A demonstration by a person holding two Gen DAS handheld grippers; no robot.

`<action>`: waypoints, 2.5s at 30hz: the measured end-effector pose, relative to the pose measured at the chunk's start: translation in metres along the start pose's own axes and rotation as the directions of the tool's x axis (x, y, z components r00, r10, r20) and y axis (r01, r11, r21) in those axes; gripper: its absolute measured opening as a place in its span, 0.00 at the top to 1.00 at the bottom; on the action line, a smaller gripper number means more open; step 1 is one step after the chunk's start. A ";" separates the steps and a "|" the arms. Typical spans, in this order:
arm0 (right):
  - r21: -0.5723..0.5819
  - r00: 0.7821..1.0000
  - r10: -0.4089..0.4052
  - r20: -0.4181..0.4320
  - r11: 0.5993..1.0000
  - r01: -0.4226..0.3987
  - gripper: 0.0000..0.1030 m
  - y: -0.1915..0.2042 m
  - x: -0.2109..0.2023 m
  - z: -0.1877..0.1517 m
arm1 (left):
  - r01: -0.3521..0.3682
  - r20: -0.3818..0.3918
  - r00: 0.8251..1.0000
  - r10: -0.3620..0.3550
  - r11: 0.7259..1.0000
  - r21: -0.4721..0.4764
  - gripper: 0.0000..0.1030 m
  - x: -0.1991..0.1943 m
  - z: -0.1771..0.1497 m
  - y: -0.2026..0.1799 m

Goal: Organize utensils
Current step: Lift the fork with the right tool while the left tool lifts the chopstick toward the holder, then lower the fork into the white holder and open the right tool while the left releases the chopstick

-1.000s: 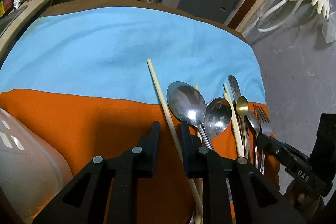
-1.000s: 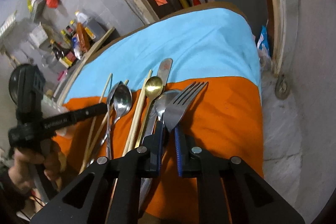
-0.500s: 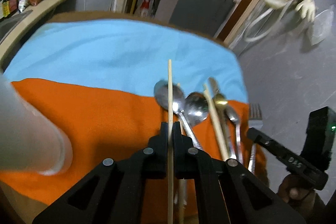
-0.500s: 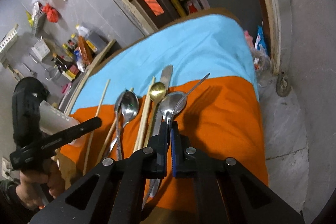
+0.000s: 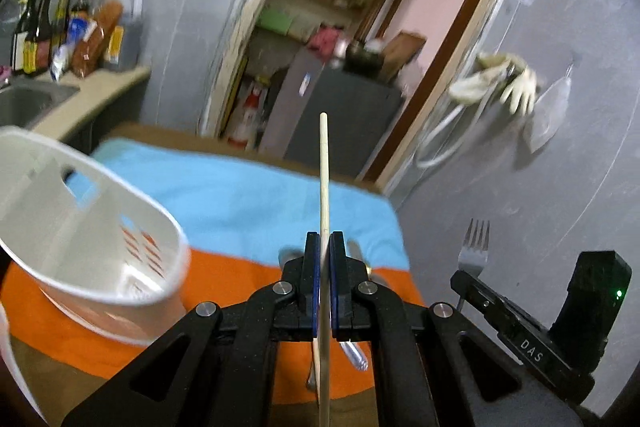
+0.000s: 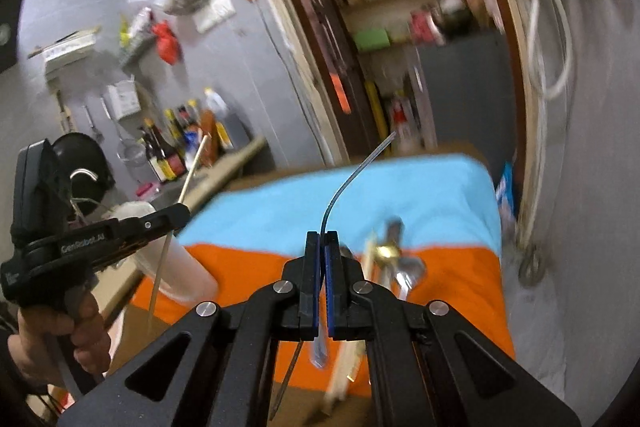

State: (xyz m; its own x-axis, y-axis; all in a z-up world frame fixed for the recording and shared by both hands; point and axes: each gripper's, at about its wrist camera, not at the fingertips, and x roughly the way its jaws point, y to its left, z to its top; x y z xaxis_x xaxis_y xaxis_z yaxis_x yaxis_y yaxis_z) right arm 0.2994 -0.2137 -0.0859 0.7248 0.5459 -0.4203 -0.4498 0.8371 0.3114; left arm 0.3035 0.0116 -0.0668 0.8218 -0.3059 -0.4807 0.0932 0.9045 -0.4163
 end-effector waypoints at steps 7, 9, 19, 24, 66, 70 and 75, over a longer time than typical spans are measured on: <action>-0.074 0.986 0.040 0.163 0.997 -0.028 0.99 0.071 -0.004 0.038 | 0.015 0.138 0.990 -0.008 0.999 -0.046 0.98 -0.061 0.056 0.048; -0.093 0.976 0.063 0.209 0.995 -0.044 0.99 0.092 0.003 0.048 | -0.006 0.190 0.982 0.018 0.998 -0.061 0.98 -0.076 0.070 0.071; -0.260 0.946 0.105 0.308 0.965 -0.022 0.99 0.187 0.071 0.048 | -0.087 0.383 0.913 0.143 0.983 -0.160 0.98 -0.091 0.090 0.187; -0.342 0.955 0.092 0.283 0.940 0.011 0.99 0.202 0.098 0.023 | -0.114 0.426 0.887 0.181 0.977 -0.178 0.98 -0.084 0.077 0.213; -0.156 0.958 0.019 0.287 0.987 0.027 0.00 0.115 -0.016 0.048 | -0.226 0.350 0.920 0.176 0.968 0.107 0.06 -0.113 0.025 0.043; -0.143 0.954 -0.042 0.296 0.986 0.088 0.00 0.088 -0.040 0.050 | -0.207 0.357 0.923 0.143 0.967 0.149 0.06 -0.104 0.014 0.009; -0.136 0.954 -0.119 0.276 0.977 0.161 0.00 0.054 -0.057 0.045 | -0.160 0.311 0.945 0.096 0.969 0.186 0.06 -0.088 -0.003 -0.026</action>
State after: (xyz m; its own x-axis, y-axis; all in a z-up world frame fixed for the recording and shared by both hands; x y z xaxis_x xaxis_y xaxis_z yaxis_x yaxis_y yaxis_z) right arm 0.2570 -0.2013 -0.0070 0.8888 0.4109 -0.2030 -0.3938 0.9113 0.1202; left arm 0.2273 0.0137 -0.0161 0.9609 -0.1095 -0.2544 0.0635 0.9811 -0.1828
